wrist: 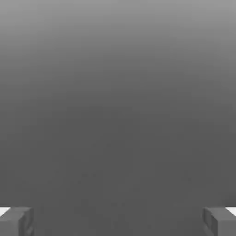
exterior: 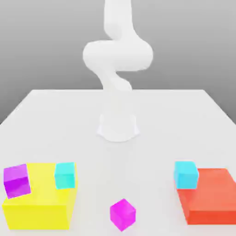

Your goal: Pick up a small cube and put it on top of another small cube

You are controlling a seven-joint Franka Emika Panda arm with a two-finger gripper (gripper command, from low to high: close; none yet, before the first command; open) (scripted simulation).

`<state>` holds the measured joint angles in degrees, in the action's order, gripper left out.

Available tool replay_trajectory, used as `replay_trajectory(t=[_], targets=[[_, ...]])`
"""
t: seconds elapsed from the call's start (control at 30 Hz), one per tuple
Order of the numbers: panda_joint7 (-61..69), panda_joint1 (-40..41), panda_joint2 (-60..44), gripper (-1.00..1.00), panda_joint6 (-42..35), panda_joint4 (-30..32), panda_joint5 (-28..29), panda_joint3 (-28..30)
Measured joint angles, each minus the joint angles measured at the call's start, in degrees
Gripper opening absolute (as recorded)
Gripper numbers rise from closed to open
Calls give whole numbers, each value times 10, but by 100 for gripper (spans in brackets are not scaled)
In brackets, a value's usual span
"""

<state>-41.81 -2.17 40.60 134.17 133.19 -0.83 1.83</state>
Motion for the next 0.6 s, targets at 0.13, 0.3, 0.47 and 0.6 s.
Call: replay_trajectory(t=[0.13,0.3,0.47,0.6], targets=[[69,-33,-87,0,39,23,-17,28],[154,-65,-191,0,87,51,-40,54],[238,-88,-295,0,134,79,-63,71],[300,-96,-378,0,172,102,-73,72]])
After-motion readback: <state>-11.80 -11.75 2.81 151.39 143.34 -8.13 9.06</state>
